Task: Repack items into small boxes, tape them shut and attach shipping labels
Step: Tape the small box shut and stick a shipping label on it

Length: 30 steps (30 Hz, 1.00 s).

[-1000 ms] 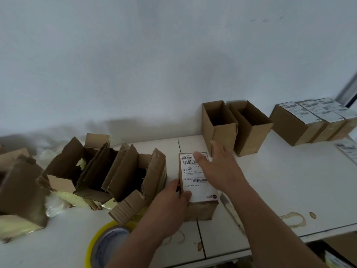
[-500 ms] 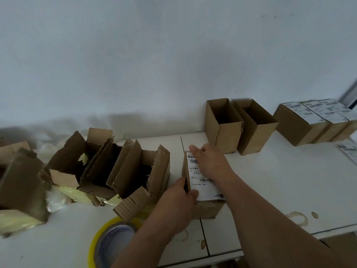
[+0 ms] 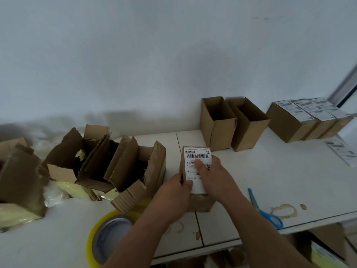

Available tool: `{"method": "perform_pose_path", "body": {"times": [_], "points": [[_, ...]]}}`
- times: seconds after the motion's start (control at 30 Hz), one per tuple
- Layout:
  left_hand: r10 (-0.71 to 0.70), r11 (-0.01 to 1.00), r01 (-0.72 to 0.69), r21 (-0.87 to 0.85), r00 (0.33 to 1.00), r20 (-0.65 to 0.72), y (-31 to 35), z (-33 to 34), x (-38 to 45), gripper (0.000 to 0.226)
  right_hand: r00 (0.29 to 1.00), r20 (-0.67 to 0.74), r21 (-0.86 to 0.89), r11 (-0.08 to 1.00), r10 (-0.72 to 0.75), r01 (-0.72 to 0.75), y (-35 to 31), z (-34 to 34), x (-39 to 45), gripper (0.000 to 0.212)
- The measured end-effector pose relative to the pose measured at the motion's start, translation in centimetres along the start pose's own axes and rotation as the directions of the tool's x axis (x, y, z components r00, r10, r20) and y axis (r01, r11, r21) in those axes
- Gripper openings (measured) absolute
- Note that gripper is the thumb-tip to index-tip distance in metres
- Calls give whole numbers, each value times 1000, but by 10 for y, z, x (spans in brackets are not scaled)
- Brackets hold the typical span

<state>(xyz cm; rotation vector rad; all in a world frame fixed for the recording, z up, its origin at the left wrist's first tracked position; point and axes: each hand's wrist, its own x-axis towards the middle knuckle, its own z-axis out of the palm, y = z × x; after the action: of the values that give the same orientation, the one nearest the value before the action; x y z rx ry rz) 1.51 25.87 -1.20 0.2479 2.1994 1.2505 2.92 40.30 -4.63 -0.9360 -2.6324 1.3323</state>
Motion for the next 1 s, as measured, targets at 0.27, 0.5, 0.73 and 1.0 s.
{"method": "perform_pose_path", "body": {"times": [0.27,0.5,0.73,1.0], "points": [[42,993,-36,112,998,-49,1,2,0,31,999,1,94,995,36,-36,-5,-1,-5,56],[32,999,-31,44,999,-38,3,-3,15,33,1000,19,201,980,-16,12,-5,-2,-17,44],[74,995,-66,77,993,-94,9,8,33,34,1000,6,245,969,3,-5,2,-2,-21,40],[17,1000,-17,3,996,-90,17,3,44,53,995,98,324,945,13,-44,8,-10,-40,31]]}}
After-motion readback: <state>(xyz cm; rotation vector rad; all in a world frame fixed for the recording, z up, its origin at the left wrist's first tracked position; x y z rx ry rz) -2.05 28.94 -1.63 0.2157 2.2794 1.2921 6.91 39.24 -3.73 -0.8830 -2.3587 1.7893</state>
